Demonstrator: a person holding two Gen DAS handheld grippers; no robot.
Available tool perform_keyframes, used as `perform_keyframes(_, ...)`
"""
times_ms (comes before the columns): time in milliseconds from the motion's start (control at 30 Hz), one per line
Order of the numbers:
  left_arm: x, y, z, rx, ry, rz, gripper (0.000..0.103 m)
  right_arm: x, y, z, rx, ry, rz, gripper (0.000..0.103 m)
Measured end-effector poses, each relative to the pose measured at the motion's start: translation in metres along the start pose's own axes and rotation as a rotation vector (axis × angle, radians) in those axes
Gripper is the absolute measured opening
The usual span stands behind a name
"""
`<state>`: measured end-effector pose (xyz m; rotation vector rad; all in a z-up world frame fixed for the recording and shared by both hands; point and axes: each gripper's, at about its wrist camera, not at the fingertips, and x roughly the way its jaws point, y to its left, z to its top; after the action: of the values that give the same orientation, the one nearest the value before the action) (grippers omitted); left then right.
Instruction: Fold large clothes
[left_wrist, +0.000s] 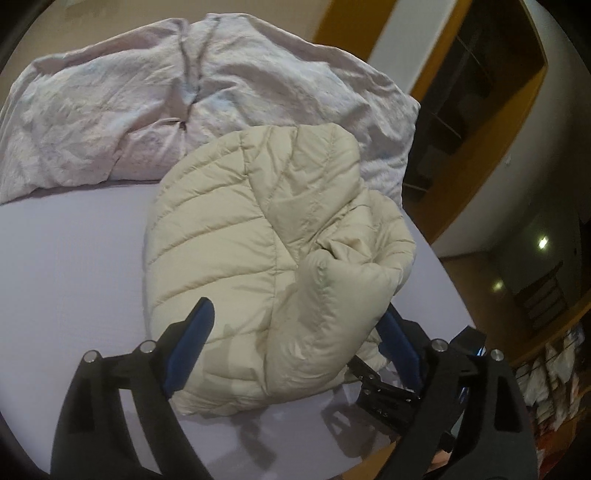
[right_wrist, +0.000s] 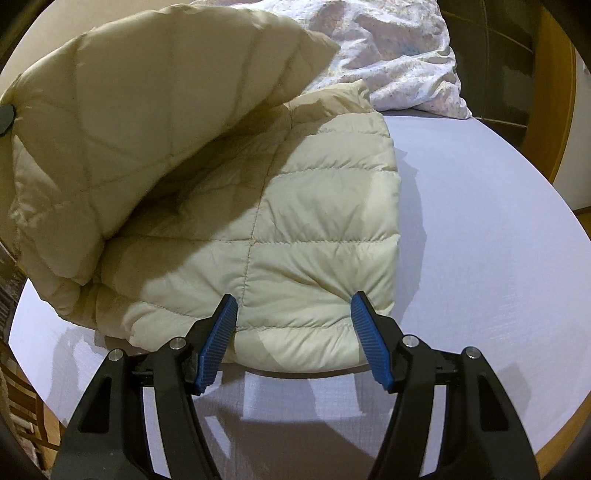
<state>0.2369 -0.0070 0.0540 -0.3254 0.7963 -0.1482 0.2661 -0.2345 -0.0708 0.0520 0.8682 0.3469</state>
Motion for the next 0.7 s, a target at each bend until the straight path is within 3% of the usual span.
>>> perform_keyframes(100, -0.010, 0.006, 0.000, -0.014, -0.014, -0.034, 0.087, 0.003, -0.002, 0.000, -0.001, 0.003, -0.002, 0.065)
perform_keyframes(400, -0.038, 0.009, 0.007, -0.013, -0.081, 0.002, 0.091, 0.003, -0.002, -0.002, -0.001, 0.003, -0.003, 0.065)
perform_keyframes(567, -0.033, 0.020, 0.012, -0.019, -0.086, 0.082, 0.091, 0.004, -0.004, -0.002, -0.002, 0.004, -0.002, 0.065)
perform_keyframes(700, -0.014, 0.045, 0.019, -0.025, -0.091, 0.196, 0.091, 0.005, -0.005, -0.002, -0.003, 0.003, -0.001, 0.065)
